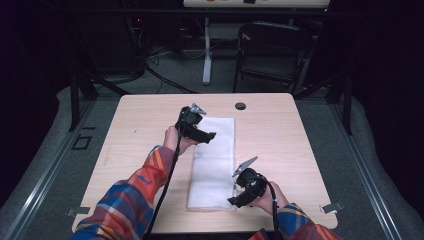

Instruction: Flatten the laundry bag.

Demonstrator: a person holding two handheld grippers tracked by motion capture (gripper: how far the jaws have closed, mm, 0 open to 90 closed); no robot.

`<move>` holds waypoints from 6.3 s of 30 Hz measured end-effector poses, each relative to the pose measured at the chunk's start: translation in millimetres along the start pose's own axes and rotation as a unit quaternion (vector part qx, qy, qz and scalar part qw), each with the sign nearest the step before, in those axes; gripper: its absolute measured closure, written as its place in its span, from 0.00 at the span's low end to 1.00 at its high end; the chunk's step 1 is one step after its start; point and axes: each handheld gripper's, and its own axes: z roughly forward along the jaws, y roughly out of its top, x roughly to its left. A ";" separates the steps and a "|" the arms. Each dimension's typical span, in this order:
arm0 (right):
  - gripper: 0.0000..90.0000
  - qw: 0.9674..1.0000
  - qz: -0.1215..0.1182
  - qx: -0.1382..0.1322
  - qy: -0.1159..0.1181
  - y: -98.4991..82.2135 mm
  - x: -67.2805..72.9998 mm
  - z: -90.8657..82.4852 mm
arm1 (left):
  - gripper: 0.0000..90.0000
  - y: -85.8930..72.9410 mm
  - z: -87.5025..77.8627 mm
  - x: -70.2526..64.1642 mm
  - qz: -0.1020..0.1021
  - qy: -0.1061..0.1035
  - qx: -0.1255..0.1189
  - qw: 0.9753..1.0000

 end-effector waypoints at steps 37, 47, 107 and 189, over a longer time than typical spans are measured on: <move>0.23 0.999 0.019 -0.010 -0.027 -4.4 -6.0 -6.3 | 0.15 -97.7 -12.9 -111.3 0.084 -0.101 0.071 0.989; 0.34 0.999 0.015 -0.009 -0.029 -5.3 -8.3 -5.2 | 0.22 -105.4 -0.5 -126.1 0.109 -0.127 0.091 0.982; 1.00 0.999 -0.035 0.006 -0.028 1.6 5.6 18.5 | 0.95 -102.7 -11.9 -103.8 0.088 -0.077 0.043 0.992; 1.00 0.998 -0.040 0.016 -0.034 2.7 6.4 17.8 | 0.94 -144.9 -70.0 -38.8 0.012 0.019 0.107 0.994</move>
